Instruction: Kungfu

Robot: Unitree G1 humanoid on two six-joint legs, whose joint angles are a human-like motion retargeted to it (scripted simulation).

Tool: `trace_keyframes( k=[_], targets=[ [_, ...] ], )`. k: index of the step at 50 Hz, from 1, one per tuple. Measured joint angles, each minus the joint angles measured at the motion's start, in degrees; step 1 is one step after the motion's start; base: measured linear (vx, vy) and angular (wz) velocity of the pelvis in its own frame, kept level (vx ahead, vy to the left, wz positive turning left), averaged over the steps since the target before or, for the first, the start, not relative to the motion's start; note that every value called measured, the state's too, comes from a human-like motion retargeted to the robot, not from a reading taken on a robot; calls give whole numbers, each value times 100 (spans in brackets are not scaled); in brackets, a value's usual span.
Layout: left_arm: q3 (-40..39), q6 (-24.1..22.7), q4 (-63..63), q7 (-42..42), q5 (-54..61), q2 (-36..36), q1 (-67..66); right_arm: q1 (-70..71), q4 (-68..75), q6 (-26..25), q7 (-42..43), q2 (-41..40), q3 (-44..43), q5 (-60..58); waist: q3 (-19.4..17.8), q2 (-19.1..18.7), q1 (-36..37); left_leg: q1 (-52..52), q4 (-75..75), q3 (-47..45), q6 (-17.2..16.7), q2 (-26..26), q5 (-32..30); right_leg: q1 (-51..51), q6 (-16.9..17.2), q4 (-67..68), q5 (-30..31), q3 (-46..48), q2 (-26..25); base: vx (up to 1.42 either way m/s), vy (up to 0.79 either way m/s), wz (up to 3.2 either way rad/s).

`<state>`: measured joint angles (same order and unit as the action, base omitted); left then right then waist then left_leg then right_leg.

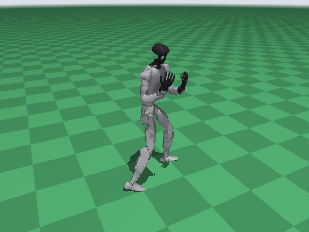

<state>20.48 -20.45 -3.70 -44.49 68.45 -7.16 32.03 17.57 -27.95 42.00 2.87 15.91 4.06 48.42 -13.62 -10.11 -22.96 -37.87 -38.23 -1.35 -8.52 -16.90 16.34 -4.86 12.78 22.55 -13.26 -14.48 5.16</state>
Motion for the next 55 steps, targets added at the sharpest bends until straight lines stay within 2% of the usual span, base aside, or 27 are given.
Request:
trace_keyframes(
  k=[3,6,8,10,13,15,17,18,20,22,23,24,25,26,27,28,30,32,33,35,40,45,48,52,55],
  targets=[
    [-153,-279,288,235,-577,567,-360,11,78,-144,2,319,-65,-488,539,113,867,-206,79,-101,38,269,-110,159,84,-348,54,1392,633,22,25,72],
    [-565,-390,736,549,-1406,1425,-764,420,248,-284,147,629,-55,-1176,975,258,1559,-411,293,-1,6,610,-299,568,47,-832,-21,2727,830,13,23,158],
    [-1032,-397,1022,1038,-2147,2027,-1078,1005,465,-344,442,836,126,-1766,1167,450,2009,-434,508,-30,-34,762,-451,833,-153,-1065,-156,3332,802,3,22,148],
    [-1586,-377,1240,1794,-2964,2542,-1453,1780,811,-431,743,1061,379,-2304,1306,575,2508,-400,740,107,-95,847,-590,1035,-503,-1187,-408,3694,627,1,-6,138],
    [-2491,-42,1317,3032,-4026,3034,-2004,2918,1667,-796,390,1588,375,-2647,1421,890,3316,-396,1055,435,-73,1193,-887,1323,-332,-1466,-362,3935,493,-6,-22,146],
    [-3094,372,1193,3739,-4609,3309,-2362,3625,2518,-1045,-77,1835,307,-2947,1358,1082,3844,-345,1302,675,-83,1376,-1137,1544,-221,-1596,-299,4038,408,-7,-35,148],
    [-3749,748,717,4154,-5236,3560,-2652,4199,3660,-1077,-466,2046,236,-3663,1262,1233,4319,-262,1538,928,-138,1509,-1350,1734,-213,-1681,-306,4158,265,-5,-42,147],
    [-4096,896,329,4281,-5619,3700,-2748,4482,4355,-973,-563,2123,242,-4210,1202,1294,4522,-213,1650,1048,-151,1586,-1449,1827,-224,-1721,-329,4252,190,-5,-42,141],
    [-4877,1092,-792,4497,-6654,4035,-2901,5116,6007,-729,-247,2042,332,-5717,1107,1370,4799,-97,1884,1274,-192,1690,-1649,1991,-226,-1761,-402,4367,73,-2,-38,123],
    [-5678,1150,-2461,4800,-8232,4454,-2982,5924,8066,-783,928,1818,563,-7999,1045,1361,4950,18,2098,1426,-247,1746,-1822,2083,-187,-1745,-506,4378,20,-9,-29,86],
    [-6000,1385,-3449,5094,-9100,4739,-3002,6357,9124,-1190,1542,1668,745,-9279,1050,1343,4980,63,2189,1486,-280,1759,-1892,2117,-170,-1741,-562,4400,6,-10,-21,65],
    [-6289,1880,-4549,5429,-10061,4981,-2900,6646,10014,-2093,1910,1471,762,-10277,1076,1313,5013,92,2262,1551,-320,1761,-1957,2143,-141,-1734,-620,4427,-8,-6,-13,57],
    [-6561,2505,-5707,5786,-11069,5202,-2738,6864,10821,-3244,2155,1251,695,-11135,1113,1279,5047,112,2327,1619,-364,1758,-2018,2165,-106,-1726,-678,4456,-24,-3,-7,63],
    [-6796,3134,-6741,5688,-11885,5517,-2586,6901,11241,-4359,2456,1090,375,-11312,1102,1261,5065,136,2386,1639,-396,1763,-2081,2207,-83,-1733,-707,4506,-55,-4,-8,72],
    [-6963,3570,-7629,5488,-12520,5857,-2513,6932,11526,-4971,2585,1005,212,-11354,1088,1251,5066,161,2442,1659,-424,1771,-2143,2248,-68,-1737,-730,4548,-94,-9,-12,82],
    [-6994,3621,-8225,5085,-12794,6248,-2596,6950,11544,-4577,2370,1076,362,-11128,1065,1255,5035,188,2494,1676,-442,1783,-2207,2286,-69,-1735,-740,4575,-152,-8,-11,78],
    [-6995,3637,-8963,5121,-12647,6634,-2791,6773,11258,-3293,2298,1132,525,-10957,1054,1231,4962,248,2571,1736,-454,1831,-2306,2321,-95,-1700,-763,4596,-241,-4,-3,57],
    [-7220,3341,-9052,5806,-12051,6460,-2981,6505,11072,-2496,3239,1036,283,-11499,1106,1163,5015,270,2607,1735,-452,1839,-2355,2309,-134,-1680,-800,4622,-240,-7,8,2],
    [-7374,2966,-8970,6016,-11823,6344,-3062,6423,11069,-2280,3854,1019,247,-11673,1134,1150,5068,268,2613,1697,-450,1828,-2369,2303,-153,-1681,-820,4629,-231,-7,8,-18],
    [-7596,2284,-8706,6284,-11490,6200,-3120,6319,11123,-2169,4279,1062,326,-11719,1174,1176,5140,282,2631,1629,-462,1817,-2402,2306,-178,-1679,-836,4614,-219,-2,2,-9],
    [-7425,1792,-7914,6551,-11240,6262,-2756,6145,10981,-2452,3513,1060,273,-11779,1202,1315,5030,393,2694,1604,-480,1823,-2436,2373,-171,-1679,-747,4655,-216,6,-12,4],
    [-6741,1493,-6823,6773,-11119,6429,-2039,6137,10544,-2289,3641,995,424,-11981,1224,1300,4837,406,2630,1548,-434,1767,-2354,2329,-149,-1660,-600,4608,-130,3,0,-32],
    [-6144,1223,-6032,7072,-10606,6512,-1335,6157,10192,-2185,3684,961,499,-12032,1216,1269,4658,354,2527,1501,-379,1723,-2264,2275,-128,-1667,-493,4575,-99,5,1,-38],
    [-5100,197,-4602,6464,-9417,6470,-217,6189,9770,-1921,3718,908,642,-11938,1204,1268,4494,309,2409,1297,-267,1597,-2061,2177,-54,-1701,-315,4545,3,1,1,-56],
    [-4111,-392,-3531,5918,-8709,6420,671,6201,9451,-1661,3565,788,780,-11902,1180,1245,4366,334,2340,1022,-208,1456,-1857,2084,-1,-1710,-120,4467,115,-2,3,-77]
  ],
)
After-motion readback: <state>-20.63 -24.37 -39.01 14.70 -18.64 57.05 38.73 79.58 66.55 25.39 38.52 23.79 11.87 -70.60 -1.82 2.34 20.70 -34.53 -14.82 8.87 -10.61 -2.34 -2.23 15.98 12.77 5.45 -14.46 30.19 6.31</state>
